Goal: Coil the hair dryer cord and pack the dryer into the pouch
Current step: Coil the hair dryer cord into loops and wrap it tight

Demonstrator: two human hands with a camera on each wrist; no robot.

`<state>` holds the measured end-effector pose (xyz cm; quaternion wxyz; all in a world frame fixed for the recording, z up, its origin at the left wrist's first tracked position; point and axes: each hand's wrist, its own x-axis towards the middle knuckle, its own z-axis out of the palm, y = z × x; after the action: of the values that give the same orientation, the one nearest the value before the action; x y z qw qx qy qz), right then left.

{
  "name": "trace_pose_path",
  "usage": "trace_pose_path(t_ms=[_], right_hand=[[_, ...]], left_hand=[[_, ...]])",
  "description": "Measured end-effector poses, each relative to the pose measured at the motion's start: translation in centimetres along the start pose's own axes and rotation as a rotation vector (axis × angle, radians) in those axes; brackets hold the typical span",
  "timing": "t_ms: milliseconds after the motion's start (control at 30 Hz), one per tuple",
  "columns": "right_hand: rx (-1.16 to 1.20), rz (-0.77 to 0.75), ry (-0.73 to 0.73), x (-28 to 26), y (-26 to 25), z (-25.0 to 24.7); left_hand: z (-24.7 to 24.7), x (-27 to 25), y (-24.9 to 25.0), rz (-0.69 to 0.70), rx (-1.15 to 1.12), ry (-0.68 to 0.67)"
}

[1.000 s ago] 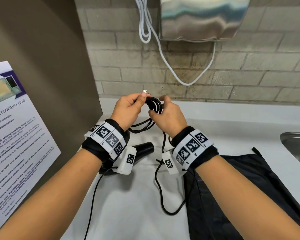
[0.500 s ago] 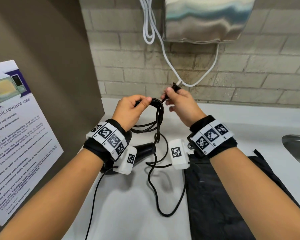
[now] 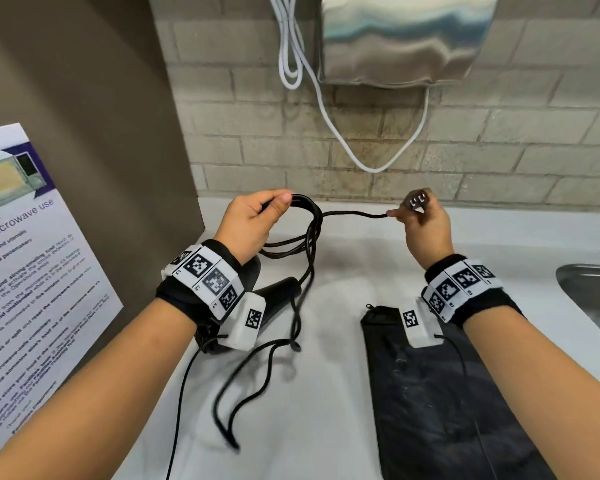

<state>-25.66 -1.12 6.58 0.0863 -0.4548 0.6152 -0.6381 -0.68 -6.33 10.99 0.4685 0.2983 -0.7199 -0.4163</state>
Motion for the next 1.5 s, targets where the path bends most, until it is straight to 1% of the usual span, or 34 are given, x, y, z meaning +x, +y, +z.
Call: trace_pose_path(t_ms=[67, 100, 133, 167, 233, 267, 333, 433, 467, 533, 567, 633, 700, 733, 767, 800, 833, 900, 1033, 1100, 1233, 1400, 1500], right_hand=[[-0.179, -0.035, 0.007, 0.1, 1.4, -0.9], [-0.29, -0.025, 0.004, 0.2, 2.4, -1.5], [-0.412, 0.023, -0.016, 0.1, 3.3, -2.2], [-0.512, 0.103, -0.05, 0.0, 4.3, -3.0], [-0.6, 0.263, -0.157, -0.6, 5.8, -4.0], [-0.597, 0.312, -0.216, -1.0, 6.0, -4.0], [-0.559, 0.342, -0.286, -1.5, 5.7, -3.2], [-0.438, 0.318, -0.325, -1.6, 3.8, -0.6], [-0.45, 0.304, -0.319, -1.5, 3.1, 0.3], [-0.492, 0.222, -0.325, -1.5, 1.2, 2.0], [-0.478, 0.163, -0.369, -1.5, 0.3, 3.0], [-0.351, 0.089, -0.548, -2.1, -1.8, 4.9], [-0.218, 0.1, -0.751, -3.0, -3.2, 6.4], [-0.197, 0.106, -0.811, -3.3, -3.4, 7.0], [-0.188, 0.103, -0.838, -3.5, -3.6, 7.5], [-0.181, 0.094, -0.828, -3.5, -3.5, 7.8], [-0.168, 0.082, -0.788, -3.5, -3.5, 8.1], [-0.169, 0.044, -0.659, -3.1, -3.4, 8.4], [-0.247, 0.03, -0.362, -1.1, -3.0, 7.7], [-0.337, 0.009, -0.277, -0.1, -2.6, 6.9], [-0.498, 0.046, -0.198, 1.0, -1.3, 5.0], [-0.651, 0.257, -0.166, 2.0, 1.0, 1.4], [-0.697, 0.312, -0.155, 1.7, 2.1, -0.5]], left_hand=[[-0.3, 0.1, -0.1, -0.015, -0.01, 0.011], [-0.5, 0.1, -0.2, -0.029, -0.023, 0.024], [-0.9, 0.2, -0.4, -0.046, -0.044, 0.041], [-1.3, 0.2, -0.6, -0.063, -0.07, 0.057], [-2.1, 0.4, -1.0, -0.084, -0.101, 0.073], [-2.3, 0.4, -1.1, -0.086, -0.1, 0.08], [-2.2, 0.5, -1.1, -0.09, -0.095, 0.101], [-1.4, 0.5, -0.9, -0.101, -0.107, 0.112], [-1.1, 0.5, -0.9, -0.107, -0.118, 0.114], [-0.6, 0.6, -0.8, -0.121, -0.147, 0.121], [-0.4, 0.6, -0.9, -0.128, -0.158, 0.123], [-0.1, 0.7, -0.9, -0.139, -0.167, 0.126], [0.0, 0.8, -1.0, -0.14, -0.164, 0.134], [-0.1, 0.9, -1.1, -0.14, -0.165, 0.14], [-0.1, 0.9, -1.1, -0.14, -0.171, 0.145], [-0.2, 0.9, -1.1, -0.141, -0.178, 0.144], [-0.2, 0.8, -1.1, -0.139, -0.183, 0.139], [-0.3, 0.7, -1.0, -0.135, -0.189, 0.133], [-0.7, 0.5, -0.8, -0.149, -0.177, 0.145], [-0.7, 0.5, -0.6, -0.159, -0.173, 0.128], [-0.4, 0.2, -0.3, -0.157, -0.162, 0.079], [-0.9, -0.1, -0.1, -0.154, -0.13, 0.046], [-0.7, -0.4, 0.2, -0.139, -0.103, 0.007]])
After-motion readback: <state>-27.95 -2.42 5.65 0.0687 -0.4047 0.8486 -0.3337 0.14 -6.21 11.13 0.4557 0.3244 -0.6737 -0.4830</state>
